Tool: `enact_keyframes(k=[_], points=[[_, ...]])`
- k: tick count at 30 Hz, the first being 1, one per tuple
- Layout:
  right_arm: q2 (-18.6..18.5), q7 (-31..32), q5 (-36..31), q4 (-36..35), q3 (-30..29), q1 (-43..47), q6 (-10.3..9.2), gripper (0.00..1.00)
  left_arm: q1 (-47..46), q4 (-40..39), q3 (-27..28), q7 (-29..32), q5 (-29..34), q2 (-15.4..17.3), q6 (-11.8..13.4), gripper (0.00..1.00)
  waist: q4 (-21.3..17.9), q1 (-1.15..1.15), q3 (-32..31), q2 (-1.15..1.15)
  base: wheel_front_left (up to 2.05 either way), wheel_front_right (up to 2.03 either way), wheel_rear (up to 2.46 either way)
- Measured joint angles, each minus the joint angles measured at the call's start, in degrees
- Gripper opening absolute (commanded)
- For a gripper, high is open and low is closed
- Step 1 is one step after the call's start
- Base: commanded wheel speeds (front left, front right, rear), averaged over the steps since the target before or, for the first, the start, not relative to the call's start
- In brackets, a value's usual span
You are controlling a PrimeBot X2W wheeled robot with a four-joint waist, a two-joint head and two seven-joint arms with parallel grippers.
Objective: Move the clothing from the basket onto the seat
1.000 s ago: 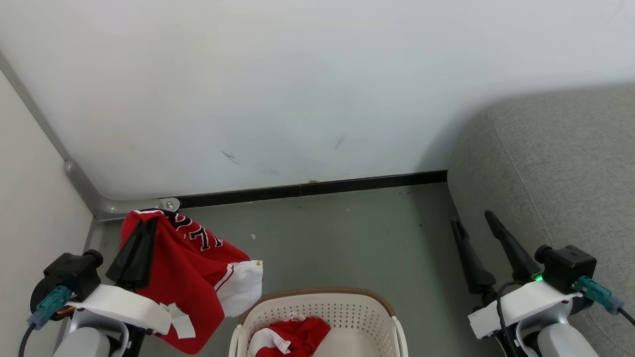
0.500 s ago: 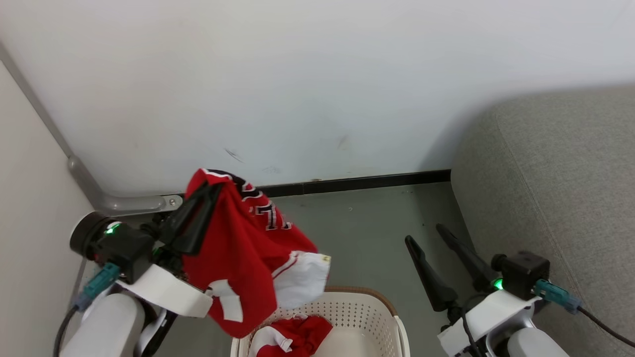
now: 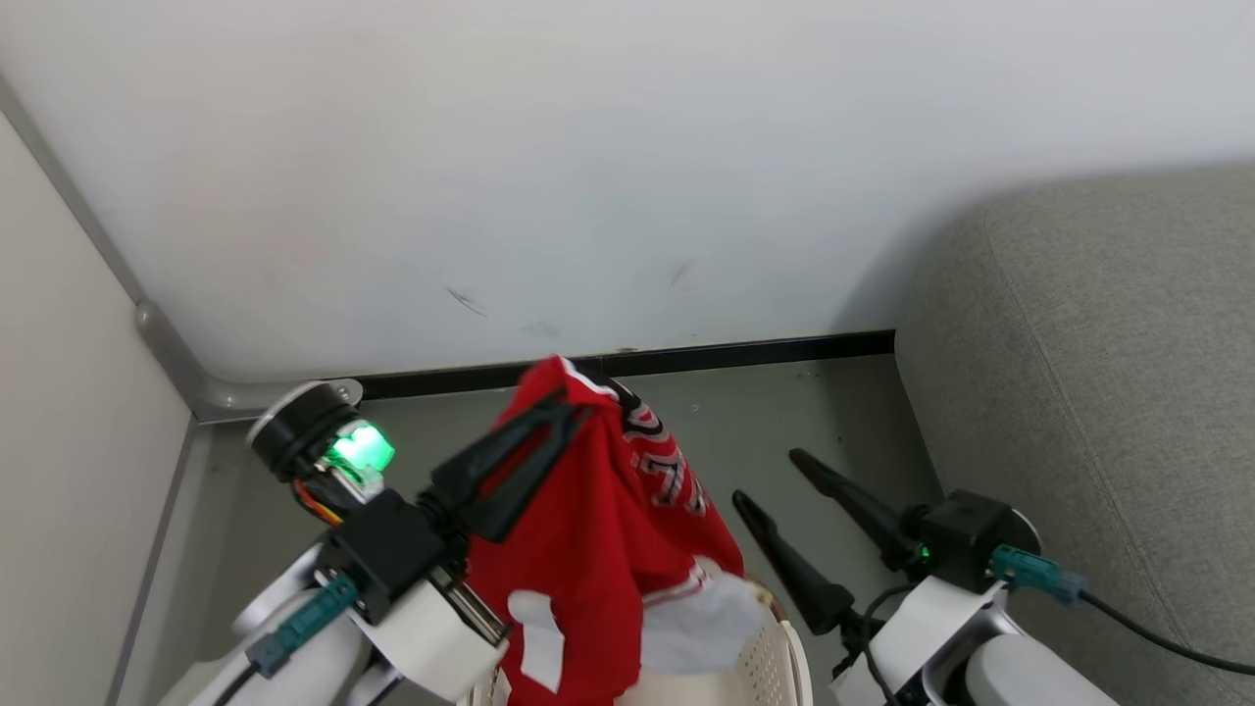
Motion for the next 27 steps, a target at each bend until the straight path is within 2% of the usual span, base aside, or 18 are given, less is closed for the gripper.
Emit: enact_keyframes(k=[7, 14, 15, 17, 22, 27], points=[[-1.35, 0.00, 3.94, -0.67, 8.15, -1.81, 0.00, 1.00, -1.92, -2.53, -4.69, -0.01, 0.19, 0.91, 0.00, 0.00, 0.31, 0.00, -0.06, 0.00, 0.00, 0.00, 0.00], [-2.59, 0.01, 6.70, -0.75, 10.57, -3.12, 0.00, 1.00, -3.54, -5.24, -7.40, -0.15, 0.43, 1.18, 0.00, 0.00, 0.57, 0.00, -0.39, 0.00, 0.00, 0.00, 0.00], [-2.71, 0.00, 6.92, -0.76, 10.70, -3.36, 0.00, 0.64, -3.67, -5.44, -7.86, -0.16, 0.42, 1.34, 0.00, 0.00, 0.58, 0.00, -0.42, 0.00, 0.00, 0.00, 0.00], [-2.92, 0.01, 7.05, -0.98, 10.82, -3.90, 0.00, 0.00, -3.69, -5.54, -8.20, -0.15, 0.41, 1.53, 0.00, 0.00, 0.58, 0.00, -0.48, 0.00, 0.00, 0.00, 0.00], [-3.08, 0.01, 8.48, -2.18, 11.47, -4.61, 0.00, 0.00, -3.69, -5.25, -8.24, -0.16, -0.20, 2.10, 0.00, 0.00, 0.51, 0.00, -0.58, 0.00, 0.00, 0.00, 0.00], [-3.03, 0.01, 9.37, -2.50, 8.42, -4.62, 0.00, 0.00, -3.25, -2.96, -6.37, -0.16, -0.90, 2.43, 0.00, 0.00, 0.29, 0.00, -0.63, 0.00, 0.00, 0.00, 0.00]])
